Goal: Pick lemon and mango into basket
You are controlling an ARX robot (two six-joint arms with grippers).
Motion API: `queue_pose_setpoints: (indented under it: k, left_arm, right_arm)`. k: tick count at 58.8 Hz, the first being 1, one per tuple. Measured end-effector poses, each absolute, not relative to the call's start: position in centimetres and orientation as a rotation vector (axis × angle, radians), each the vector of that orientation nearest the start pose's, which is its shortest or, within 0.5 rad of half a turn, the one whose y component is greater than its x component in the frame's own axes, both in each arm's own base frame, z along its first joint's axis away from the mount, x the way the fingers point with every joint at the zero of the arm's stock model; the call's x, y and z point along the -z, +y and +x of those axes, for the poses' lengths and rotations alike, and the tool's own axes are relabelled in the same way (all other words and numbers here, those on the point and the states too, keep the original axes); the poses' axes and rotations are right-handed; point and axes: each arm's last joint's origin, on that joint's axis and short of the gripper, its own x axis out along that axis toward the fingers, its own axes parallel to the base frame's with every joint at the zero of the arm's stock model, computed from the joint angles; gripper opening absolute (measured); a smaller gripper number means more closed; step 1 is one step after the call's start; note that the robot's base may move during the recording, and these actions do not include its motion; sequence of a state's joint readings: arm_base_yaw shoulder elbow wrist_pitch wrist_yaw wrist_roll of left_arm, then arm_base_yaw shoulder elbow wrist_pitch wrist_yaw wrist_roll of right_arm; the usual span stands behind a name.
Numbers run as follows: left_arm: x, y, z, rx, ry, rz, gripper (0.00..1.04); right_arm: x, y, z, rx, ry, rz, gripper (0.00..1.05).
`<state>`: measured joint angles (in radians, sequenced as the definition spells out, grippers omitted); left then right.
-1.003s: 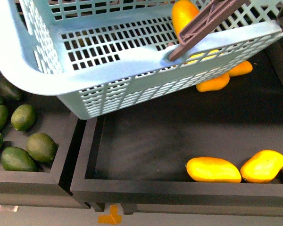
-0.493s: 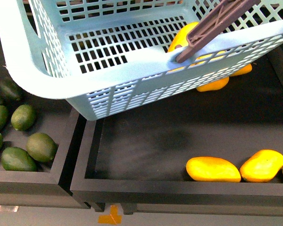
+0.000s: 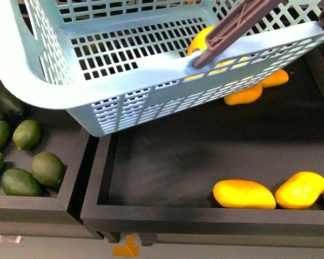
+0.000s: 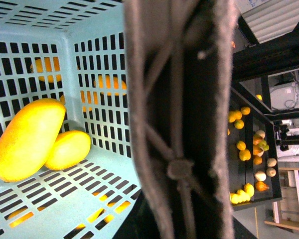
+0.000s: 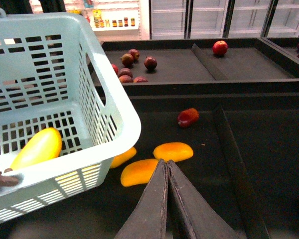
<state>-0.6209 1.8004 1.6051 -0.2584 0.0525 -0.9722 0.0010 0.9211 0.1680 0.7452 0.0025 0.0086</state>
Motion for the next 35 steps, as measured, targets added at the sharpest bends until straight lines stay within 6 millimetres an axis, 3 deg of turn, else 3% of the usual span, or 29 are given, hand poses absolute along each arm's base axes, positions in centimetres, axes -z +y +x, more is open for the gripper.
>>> queue_pose_setpoints:
  k: [35]
  left_arm:
    - [-33.0,-24.5,34.0,0.388,0.721,-0.790,0.05]
  right_arm:
    - [-16.8,0.0,13.6,-0.001,-0.001,0.006,0.02]
